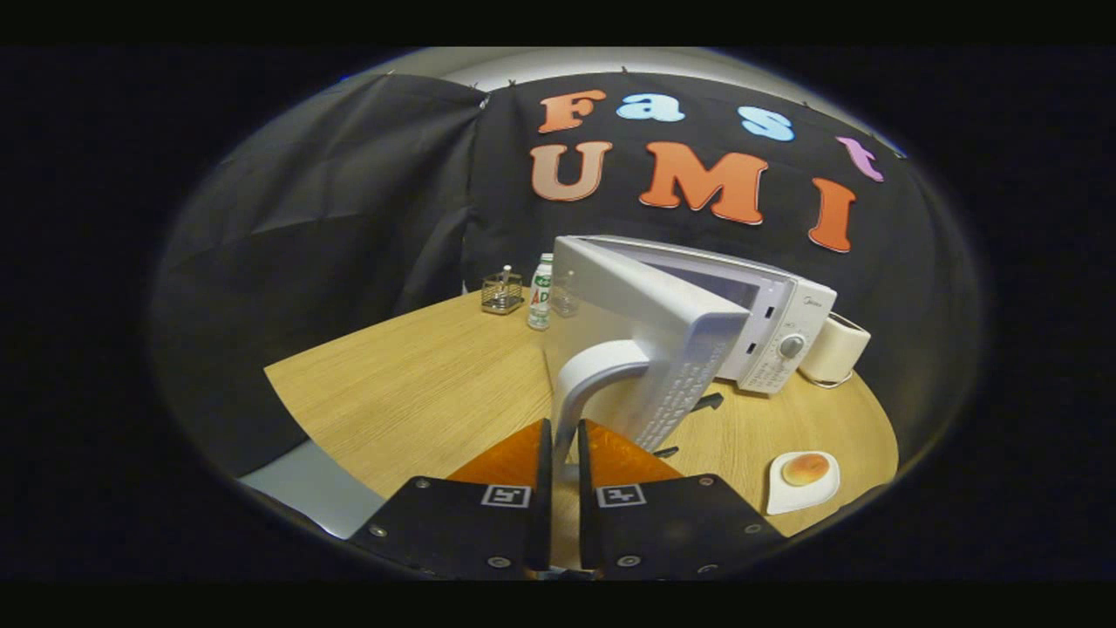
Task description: Open the microwave, put the food inside, and close the microwave door.
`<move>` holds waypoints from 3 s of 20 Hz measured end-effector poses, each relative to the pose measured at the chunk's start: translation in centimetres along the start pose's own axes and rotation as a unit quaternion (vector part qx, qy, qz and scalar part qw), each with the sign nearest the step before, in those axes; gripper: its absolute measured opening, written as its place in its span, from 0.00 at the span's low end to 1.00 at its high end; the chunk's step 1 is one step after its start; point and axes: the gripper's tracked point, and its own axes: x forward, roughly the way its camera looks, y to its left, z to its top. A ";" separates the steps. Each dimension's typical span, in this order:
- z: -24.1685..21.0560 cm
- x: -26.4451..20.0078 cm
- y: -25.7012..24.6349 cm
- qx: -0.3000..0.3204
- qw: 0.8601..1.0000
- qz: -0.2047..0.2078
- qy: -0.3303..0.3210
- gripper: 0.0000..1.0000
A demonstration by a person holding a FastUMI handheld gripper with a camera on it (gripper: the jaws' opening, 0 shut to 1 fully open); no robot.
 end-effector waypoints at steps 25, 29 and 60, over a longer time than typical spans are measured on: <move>1.3 -1.4 4.6 -0.002 1.000 0.029 -0.003 0.13; -0.7 -2.7 -0.2 0.033 0.999 0.007 0.025 0.14; -17.2 3.6 -30.3 0.135 0.972 -0.098 0.168 0.98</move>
